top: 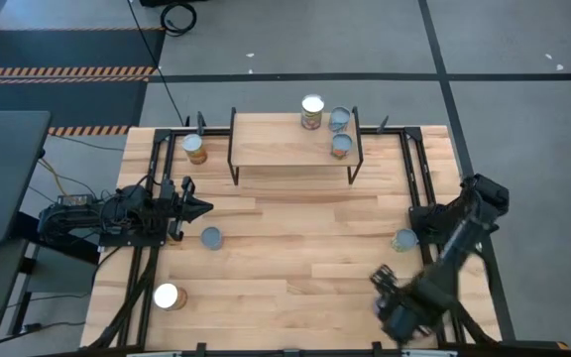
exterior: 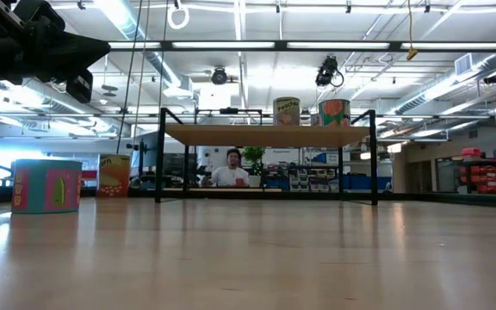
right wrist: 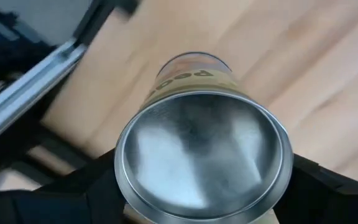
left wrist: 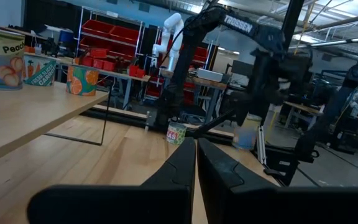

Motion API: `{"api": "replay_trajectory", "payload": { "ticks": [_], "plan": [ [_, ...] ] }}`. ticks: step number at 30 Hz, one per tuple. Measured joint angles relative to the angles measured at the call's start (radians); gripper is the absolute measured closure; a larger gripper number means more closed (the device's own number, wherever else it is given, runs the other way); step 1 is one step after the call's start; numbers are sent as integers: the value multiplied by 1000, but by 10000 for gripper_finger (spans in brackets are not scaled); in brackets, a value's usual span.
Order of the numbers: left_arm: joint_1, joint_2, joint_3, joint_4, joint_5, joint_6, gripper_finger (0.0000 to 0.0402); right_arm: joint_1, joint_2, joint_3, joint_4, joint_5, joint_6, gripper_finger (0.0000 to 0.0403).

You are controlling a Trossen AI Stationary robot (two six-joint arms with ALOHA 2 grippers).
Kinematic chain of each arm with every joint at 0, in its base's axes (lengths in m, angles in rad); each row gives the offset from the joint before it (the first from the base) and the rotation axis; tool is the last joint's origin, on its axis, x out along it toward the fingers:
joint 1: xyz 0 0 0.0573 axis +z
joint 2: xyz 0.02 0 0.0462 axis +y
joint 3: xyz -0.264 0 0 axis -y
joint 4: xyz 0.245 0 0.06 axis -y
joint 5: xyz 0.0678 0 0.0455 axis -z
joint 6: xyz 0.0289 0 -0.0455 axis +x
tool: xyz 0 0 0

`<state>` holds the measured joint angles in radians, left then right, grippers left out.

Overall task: Pick and place cans onto a shelf
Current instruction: Put the canned peaches on the shelf aligned with the other canned peaches

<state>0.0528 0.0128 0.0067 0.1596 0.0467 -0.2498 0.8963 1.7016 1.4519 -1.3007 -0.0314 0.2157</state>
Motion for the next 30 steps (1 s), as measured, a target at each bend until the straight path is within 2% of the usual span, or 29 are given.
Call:
{"api": "replay_trajectory", "payload": {
  "ticks": [6,12,21,27,30],
  "plan": [
    [0,0,0,0,0,0,379,-253,0,129,-19,71,-322,86],
    [0,0,0,0,0,0,379,-534,0,214,-24,96,-515,86],
    [0,0,0,0,0,0,379,-907,0,379,-13,85,-415,86],
    [0,0,0,0,0,-1,379,-1046,19,506,-36,61,-401,86],
    [0,0,0,0,0,0,379,-1109,89,621,-95,62,-439,86]
  ]
}}
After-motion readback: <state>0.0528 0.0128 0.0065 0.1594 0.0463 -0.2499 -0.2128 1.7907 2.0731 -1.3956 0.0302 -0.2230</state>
